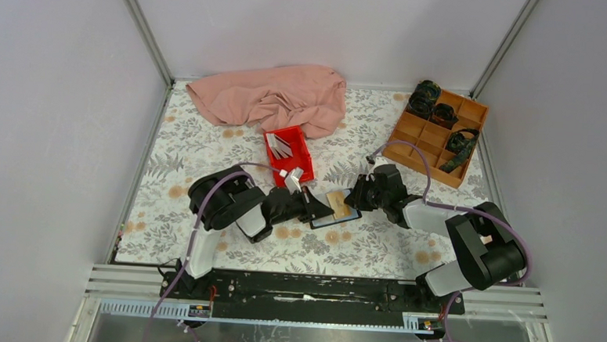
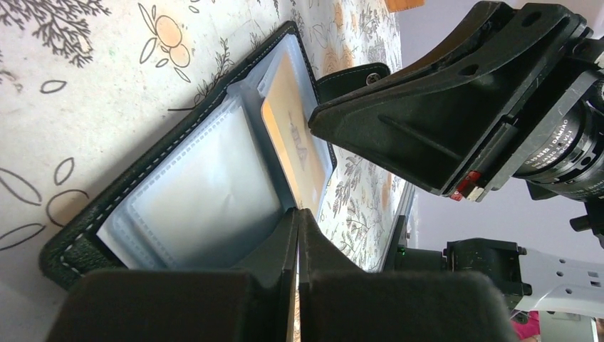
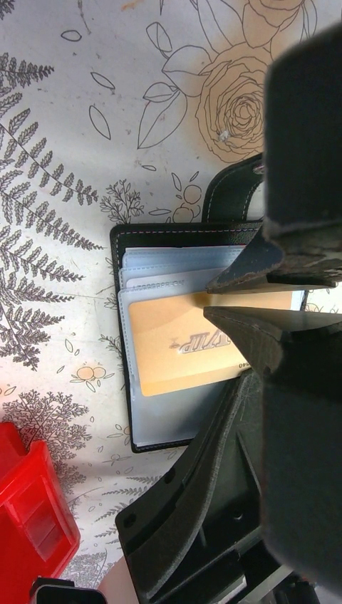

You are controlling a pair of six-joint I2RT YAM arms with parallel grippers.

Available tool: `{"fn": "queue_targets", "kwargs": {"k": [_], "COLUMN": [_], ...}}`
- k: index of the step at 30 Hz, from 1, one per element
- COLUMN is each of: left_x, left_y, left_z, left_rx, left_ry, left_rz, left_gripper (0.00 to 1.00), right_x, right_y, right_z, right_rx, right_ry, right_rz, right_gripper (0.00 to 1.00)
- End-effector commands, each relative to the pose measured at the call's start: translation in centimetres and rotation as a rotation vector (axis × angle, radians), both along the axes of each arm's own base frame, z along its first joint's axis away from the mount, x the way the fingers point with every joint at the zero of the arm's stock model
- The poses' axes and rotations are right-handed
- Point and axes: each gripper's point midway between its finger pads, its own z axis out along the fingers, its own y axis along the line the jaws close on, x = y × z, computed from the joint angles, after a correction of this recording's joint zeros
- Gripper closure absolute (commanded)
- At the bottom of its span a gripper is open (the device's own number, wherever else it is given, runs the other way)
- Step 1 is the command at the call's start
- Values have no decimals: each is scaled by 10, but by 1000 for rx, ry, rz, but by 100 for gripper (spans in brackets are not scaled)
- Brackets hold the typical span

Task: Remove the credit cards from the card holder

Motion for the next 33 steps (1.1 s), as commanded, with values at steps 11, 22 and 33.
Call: {"fn": "queue_targets", "kwargs": {"k": [11,22,33], "left_x": [-6,-20,-15], "left_y": [22,34,32], "left_z": [31,31,13], "left_rx": [-76,18,101], "left_ry": [-39,-50,-24], "left_rz": [2,-31,-40], "left_gripper": [100,100,100], "right_x": [-12,-11,-13], "right_y": [-5,-4,-5], "right_z": [-19,-18,-16], "right_rx": [-43,-37,-38], "right_ry": [79,73,66], "right_rz": [5,5,4], "right_gripper": [81,81,81]}}
